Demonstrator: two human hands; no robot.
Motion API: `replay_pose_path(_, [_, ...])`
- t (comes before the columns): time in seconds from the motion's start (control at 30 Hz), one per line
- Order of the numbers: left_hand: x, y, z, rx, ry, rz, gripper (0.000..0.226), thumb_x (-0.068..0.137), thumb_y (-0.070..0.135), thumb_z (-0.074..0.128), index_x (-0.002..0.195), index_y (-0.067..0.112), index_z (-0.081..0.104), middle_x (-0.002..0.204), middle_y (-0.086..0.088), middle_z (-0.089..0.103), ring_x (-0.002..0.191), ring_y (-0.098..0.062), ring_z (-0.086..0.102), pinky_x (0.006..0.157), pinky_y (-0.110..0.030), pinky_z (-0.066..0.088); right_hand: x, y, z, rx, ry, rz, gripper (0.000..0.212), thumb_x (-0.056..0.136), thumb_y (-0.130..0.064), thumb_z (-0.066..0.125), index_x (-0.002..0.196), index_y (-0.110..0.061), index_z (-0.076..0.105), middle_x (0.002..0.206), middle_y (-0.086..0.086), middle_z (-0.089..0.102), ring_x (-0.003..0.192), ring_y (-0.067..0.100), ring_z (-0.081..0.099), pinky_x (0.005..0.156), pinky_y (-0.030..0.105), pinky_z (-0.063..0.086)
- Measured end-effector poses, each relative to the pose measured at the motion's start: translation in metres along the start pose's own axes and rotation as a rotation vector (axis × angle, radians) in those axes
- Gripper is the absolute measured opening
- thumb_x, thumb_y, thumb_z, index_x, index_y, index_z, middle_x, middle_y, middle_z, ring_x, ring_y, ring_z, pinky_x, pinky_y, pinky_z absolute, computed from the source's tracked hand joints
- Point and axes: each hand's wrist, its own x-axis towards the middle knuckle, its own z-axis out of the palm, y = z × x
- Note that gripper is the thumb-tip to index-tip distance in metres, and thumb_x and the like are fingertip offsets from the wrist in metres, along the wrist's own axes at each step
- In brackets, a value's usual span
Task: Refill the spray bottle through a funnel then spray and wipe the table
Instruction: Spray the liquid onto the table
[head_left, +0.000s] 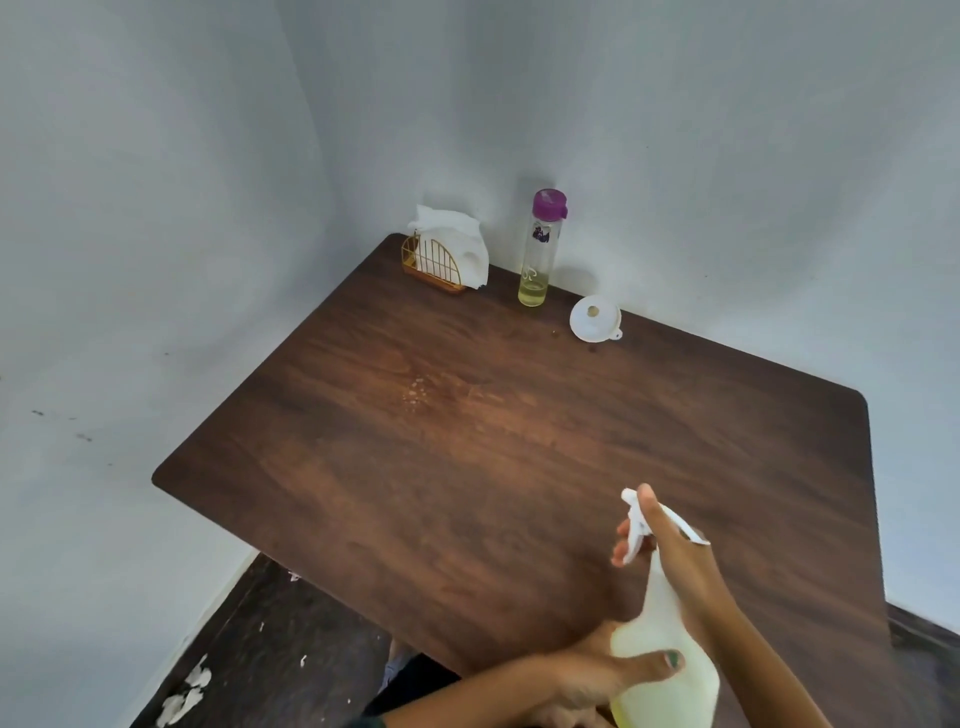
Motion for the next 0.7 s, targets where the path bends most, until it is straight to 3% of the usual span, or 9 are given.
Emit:
replay_pose_path(0.1, [0.006, -0.010, 0.014, -0.028, -0.009, 0.011, 0.044, 0.093, 0.037, 0.060, 0.134, 0.028, 0.048, 0.134, 0.009, 0.058, 0.122, -0.005, 0.052, 0.100, -0.025, 0.043, -0.005, 0.009, -0.005, 0.031, 0.043, 0.037, 0.044, 0.088, -0.049, 0.053, 0.095, -0.009, 0.071, 0.070, 0.011, 0.060, 0.060, 0.022, 0.056, 0.059, 0.033, 0.052])
replay_pose_path(0.17, [0.005, -0.012, 0.016, -0.061, 0.005, -0.042, 0.025, 0.094, 0.037, 0.057, 0.119, 0.034, 0.052, 0.118, 0.019, 0.060, 0.107, 0.003, 0.055, 0.084, -0.017, 0.048, -0.007, 0.010, -0.004, 0.028, 0.039, 0.040, 0.040, 0.089, -0.048, 0.054, 0.097, -0.013, 0.071, 0.070, 0.011, 0.059, 0.059, 0.021, 0.054, 0.055, 0.032, 0.050])
replay_pose_path(0.23, [0.003, -0.010, 0.018, -0.064, -0.024, -0.077, 0.022, 0.090, 0.044, 0.061, 0.108, 0.038, 0.051, 0.110, 0.022, 0.057, 0.104, 0.001, 0.054, 0.085, -0.024, 0.050, -0.008, 0.009, -0.004, 0.021, 0.011, 0.019, 0.039, 0.090, -0.045, 0.053, 0.096, -0.011, 0.071, 0.070, 0.010, 0.061, 0.059, 0.019, 0.057, 0.055, 0.024, 0.052])
replay_pose_path(0.33, [0.011, -0.016, 0.013, -0.065, 0.021, -0.047, 0.053, 0.077, 0.054, 0.071, 0.121, 0.041, 0.044, 0.123, 0.016, 0.052, 0.116, -0.010, 0.051, 0.093, -0.040, 0.052, -0.006, 0.005, -0.009, -0.018, -0.064, 0.015, 0.043, 0.087, -0.045, 0.056, 0.091, -0.005, 0.070, 0.080, 0.012, 0.070, 0.074, 0.022, 0.069, 0.073, 0.028, 0.055])
replay_pose_path(0.43, [0.014, -0.011, 0.008, -0.071, 0.064, -0.003, 0.060, 0.079, 0.045, 0.073, 0.127, 0.038, 0.038, 0.127, 0.010, 0.048, 0.111, -0.010, 0.050, 0.084, -0.036, 0.056, -0.004, -0.005, -0.016, -0.060, -0.191, 0.020, 0.049, 0.073, -0.054, 0.071, 0.098, -0.012, 0.069, 0.097, 0.002, 0.073, 0.093, 0.020, 0.069, 0.082, 0.031, 0.052])
replay_pose_path(0.5, [0.016, -0.007, 0.003, -0.076, 0.076, 0.020, 0.062, 0.077, 0.041, 0.075, 0.127, 0.037, 0.038, 0.129, 0.007, 0.047, 0.111, -0.012, 0.050, 0.081, -0.035, 0.057, -0.003, -0.013, -0.019, -0.126, -0.279, -0.011, 0.057, 0.065, -0.057, 0.069, 0.111, -0.022, 0.066, 0.109, -0.007, 0.069, 0.102, 0.015, 0.065, 0.086, 0.030, 0.051])
replay_pose_path(0.57, [0.021, -0.004, -0.004, -0.074, 0.118, 0.059, 0.066, 0.073, 0.042, 0.079, 0.126, 0.037, 0.039, 0.130, 0.006, 0.048, 0.114, -0.014, 0.051, 0.082, -0.037, 0.058, -0.003, -0.021, -0.018, -0.188, -0.312, -0.063, 0.051, 0.068, -0.050, 0.069, 0.115, -0.033, 0.061, 0.108, -0.010, 0.067, 0.101, 0.014, 0.063, 0.085, 0.029, 0.052])
replay_pose_path(0.7, [0.032, 0.004, -0.017, -0.122, 0.219, 0.156, 0.067, 0.073, 0.038, 0.081, 0.125, 0.034, 0.039, 0.127, 0.006, 0.051, 0.113, -0.013, 0.054, 0.081, -0.040, 0.059, 0.004, -0.025, -0.012, -0.344, -0.108, -0.154, 0.030, 0.078, -0.029, 0.075, 0.102, -0.025, 0.057, 0.098, -0.006, 0.064, 0.088, 0.011, 0.062, 0.068, 0.016, 0.047])
